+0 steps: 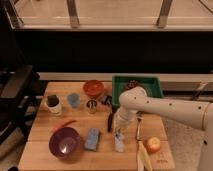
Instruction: Place towel in red bowl
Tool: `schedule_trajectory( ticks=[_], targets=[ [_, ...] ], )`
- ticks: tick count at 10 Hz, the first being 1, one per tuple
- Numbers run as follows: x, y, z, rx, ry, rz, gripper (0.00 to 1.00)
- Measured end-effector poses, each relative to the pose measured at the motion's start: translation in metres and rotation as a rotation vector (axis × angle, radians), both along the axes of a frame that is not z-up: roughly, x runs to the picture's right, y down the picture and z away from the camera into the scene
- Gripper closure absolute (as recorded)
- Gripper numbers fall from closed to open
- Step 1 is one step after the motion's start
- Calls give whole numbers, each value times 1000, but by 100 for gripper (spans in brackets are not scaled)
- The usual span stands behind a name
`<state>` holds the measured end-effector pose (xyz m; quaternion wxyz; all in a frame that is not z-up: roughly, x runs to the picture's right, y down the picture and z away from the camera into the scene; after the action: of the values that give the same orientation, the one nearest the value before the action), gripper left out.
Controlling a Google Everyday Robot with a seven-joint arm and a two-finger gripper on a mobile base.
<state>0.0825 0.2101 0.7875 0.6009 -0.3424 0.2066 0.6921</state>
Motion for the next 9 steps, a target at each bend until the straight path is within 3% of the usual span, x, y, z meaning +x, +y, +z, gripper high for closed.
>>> schedule_trajectory(
  ticks=[2,5,9],
  targets=[
    [7,-54,-18,95,-21,56,100],
    [14,-133,-19,252,-55,152,100],
    [15,-139,-19,265,-57,162,100]
  ],
)
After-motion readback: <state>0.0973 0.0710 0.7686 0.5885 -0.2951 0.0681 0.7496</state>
